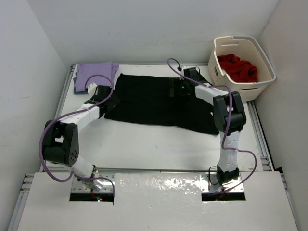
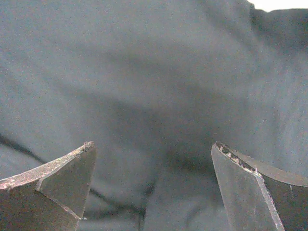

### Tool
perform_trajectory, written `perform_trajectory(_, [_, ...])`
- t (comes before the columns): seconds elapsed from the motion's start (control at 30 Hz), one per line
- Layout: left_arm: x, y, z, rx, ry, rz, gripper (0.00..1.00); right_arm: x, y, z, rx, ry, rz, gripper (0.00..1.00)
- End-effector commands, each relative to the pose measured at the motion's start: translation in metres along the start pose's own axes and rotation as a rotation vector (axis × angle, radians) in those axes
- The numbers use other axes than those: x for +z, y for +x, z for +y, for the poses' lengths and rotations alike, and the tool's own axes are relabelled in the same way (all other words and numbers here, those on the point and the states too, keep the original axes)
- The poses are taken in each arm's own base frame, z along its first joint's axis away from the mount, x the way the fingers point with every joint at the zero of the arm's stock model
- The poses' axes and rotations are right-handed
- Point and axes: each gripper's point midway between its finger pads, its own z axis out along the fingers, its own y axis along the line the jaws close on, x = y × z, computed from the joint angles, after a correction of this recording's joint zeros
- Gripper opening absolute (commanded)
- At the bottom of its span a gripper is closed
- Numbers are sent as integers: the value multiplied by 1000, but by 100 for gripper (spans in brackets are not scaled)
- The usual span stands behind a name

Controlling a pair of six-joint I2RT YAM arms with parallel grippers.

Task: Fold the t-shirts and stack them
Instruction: Fold the flattened tshirt in 1/3 of the way

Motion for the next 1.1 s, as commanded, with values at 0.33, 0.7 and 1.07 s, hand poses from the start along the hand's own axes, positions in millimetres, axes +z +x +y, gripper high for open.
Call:
perform_trajectory(0.33, [-10,6,-61,65,210,-8,100,-109,5,-35,-50,265,-53,99])
perform_trajectory(0.7, [26,53,-61,121,210,111,100,-184,154,-63,99,344,213,99])
perform_trajectory(1.07, [45,75,-40,167,138,160,100,-171,141,-93,207,309,155,85])
